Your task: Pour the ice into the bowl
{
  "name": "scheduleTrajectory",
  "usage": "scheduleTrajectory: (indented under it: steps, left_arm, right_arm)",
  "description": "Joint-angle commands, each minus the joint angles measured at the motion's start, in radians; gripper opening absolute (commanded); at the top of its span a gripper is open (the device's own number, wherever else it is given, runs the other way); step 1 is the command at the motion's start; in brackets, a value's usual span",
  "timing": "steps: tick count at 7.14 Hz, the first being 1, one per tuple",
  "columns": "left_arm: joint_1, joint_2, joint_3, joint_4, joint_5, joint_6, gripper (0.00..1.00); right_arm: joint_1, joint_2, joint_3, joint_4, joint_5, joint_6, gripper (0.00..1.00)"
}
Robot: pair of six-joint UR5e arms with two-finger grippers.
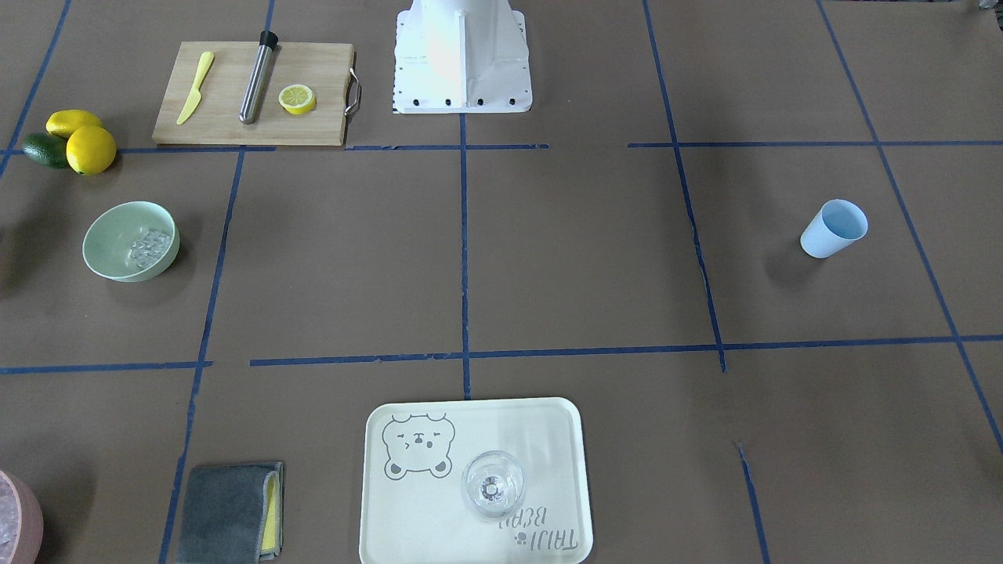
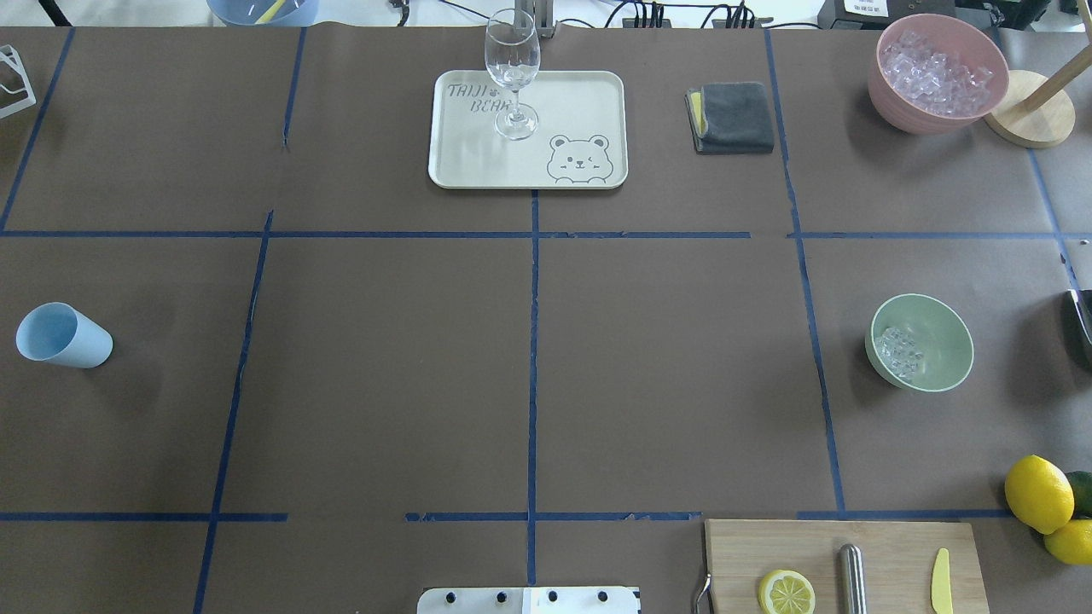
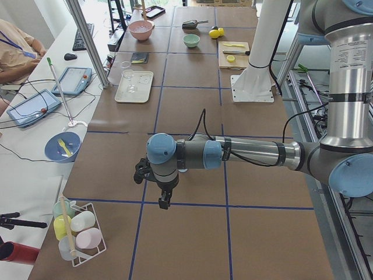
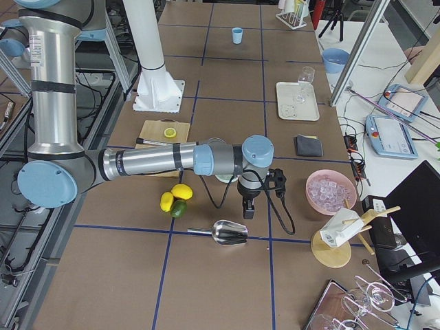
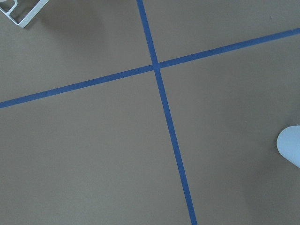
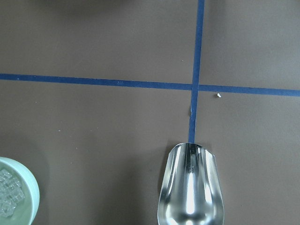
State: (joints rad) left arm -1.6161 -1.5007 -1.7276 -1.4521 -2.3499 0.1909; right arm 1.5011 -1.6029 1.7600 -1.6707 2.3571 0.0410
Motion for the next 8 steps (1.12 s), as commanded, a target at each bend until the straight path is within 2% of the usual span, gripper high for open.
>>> scheduleTrajectory:
  steps: [1,8]
  left_arm:
    - [-0.008,0.0,0.005,-0.013,-0.003,-0.073,1.0]
    - [-0.01,-0.013,-0.023,-0.019,0.0,-0.076,1.0]
  right_arm:
    - [-0.002,0.0,0.001,0.0,0.001,0.0,1.0]
    - [-0.002,0.0,-0.002,0.003,-0.001,0.0,1.0]
